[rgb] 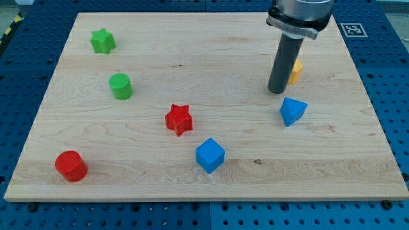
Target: Slightly push the triangle towards the bottom right side of the board
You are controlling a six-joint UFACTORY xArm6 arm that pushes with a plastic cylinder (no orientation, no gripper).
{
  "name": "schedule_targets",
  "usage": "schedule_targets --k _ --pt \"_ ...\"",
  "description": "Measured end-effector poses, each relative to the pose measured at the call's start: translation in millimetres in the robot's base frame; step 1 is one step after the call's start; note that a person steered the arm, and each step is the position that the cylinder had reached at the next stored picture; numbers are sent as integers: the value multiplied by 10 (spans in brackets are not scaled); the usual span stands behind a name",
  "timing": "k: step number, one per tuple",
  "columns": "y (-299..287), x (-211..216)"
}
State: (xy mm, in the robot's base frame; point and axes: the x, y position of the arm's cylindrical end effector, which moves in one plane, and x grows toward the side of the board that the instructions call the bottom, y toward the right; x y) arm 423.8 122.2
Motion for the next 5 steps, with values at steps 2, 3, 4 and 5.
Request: schedule_targets --k 2,3,4,5 --pt "-155 111" --pt "1 319" --pt "188 406" --pt "284 732"
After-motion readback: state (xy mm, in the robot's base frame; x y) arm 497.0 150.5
